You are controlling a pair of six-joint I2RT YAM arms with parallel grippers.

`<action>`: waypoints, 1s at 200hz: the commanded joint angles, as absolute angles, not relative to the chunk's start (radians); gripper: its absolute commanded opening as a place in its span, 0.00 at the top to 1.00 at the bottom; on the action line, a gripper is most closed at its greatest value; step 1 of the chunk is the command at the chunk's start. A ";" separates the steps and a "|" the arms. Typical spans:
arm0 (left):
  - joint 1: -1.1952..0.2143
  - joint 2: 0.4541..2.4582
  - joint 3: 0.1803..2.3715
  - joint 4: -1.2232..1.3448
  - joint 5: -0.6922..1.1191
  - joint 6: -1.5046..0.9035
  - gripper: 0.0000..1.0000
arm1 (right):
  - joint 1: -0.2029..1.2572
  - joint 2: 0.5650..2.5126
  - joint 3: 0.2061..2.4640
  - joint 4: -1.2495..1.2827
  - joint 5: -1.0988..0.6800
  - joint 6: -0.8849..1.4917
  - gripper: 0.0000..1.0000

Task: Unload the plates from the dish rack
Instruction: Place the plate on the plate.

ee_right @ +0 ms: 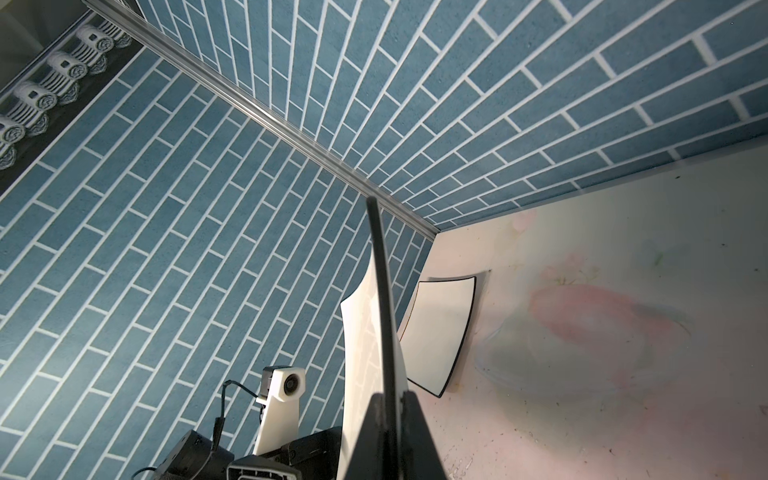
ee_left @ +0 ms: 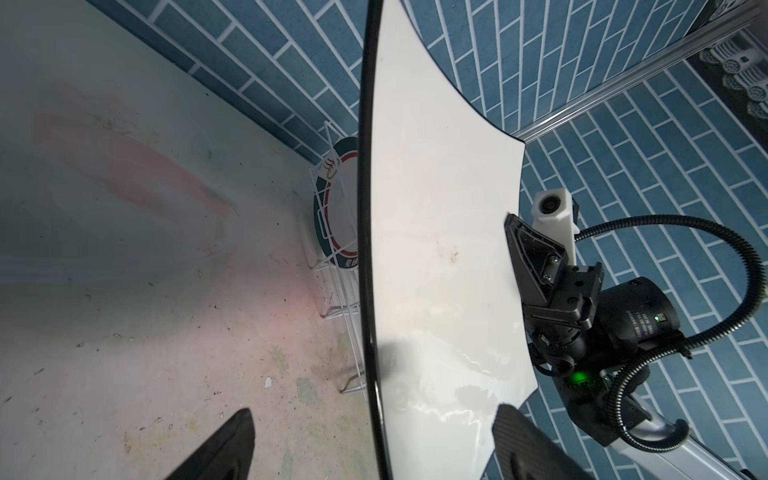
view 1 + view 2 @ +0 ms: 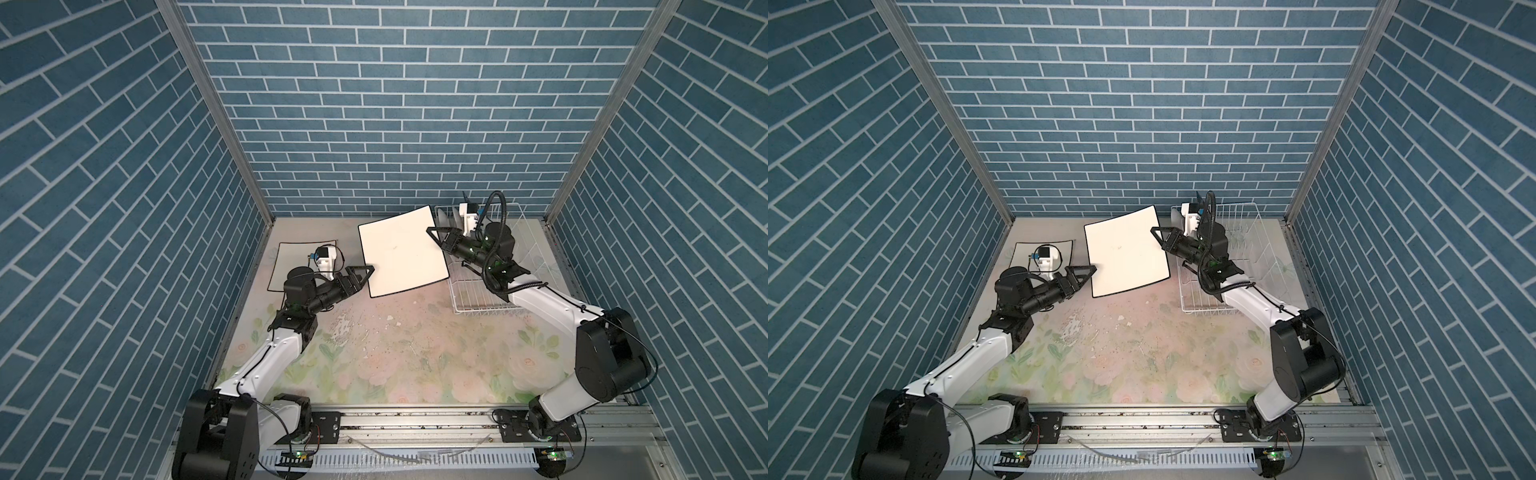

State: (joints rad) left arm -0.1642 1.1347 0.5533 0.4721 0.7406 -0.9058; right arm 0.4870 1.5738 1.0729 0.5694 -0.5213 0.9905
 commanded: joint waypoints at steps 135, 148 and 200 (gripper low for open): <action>-0.174 1.279 0.560 0.868 0.823 -1.144 0.44 | 0.483 1.549 1.030 0.879 -0.656 1.201 1.00; -0.175 1.280 0.560 0.868 0.825 -1.146 0.47 | 0.483 1.556 1.034 0.885 -0.668 1.204 1.00; -0.179 1.279 0.556 0.867 0.829 -1.146 0.52 | 0.484 1.576 1.050 0.912 -0.699 1.231 1.00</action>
State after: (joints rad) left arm -0.1726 1.2758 0.5568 0.8364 0.8101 -1.1496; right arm 0.4862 1.5864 1.0363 0.7292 -0.6613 1.0771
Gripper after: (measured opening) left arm 0.479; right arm 0.087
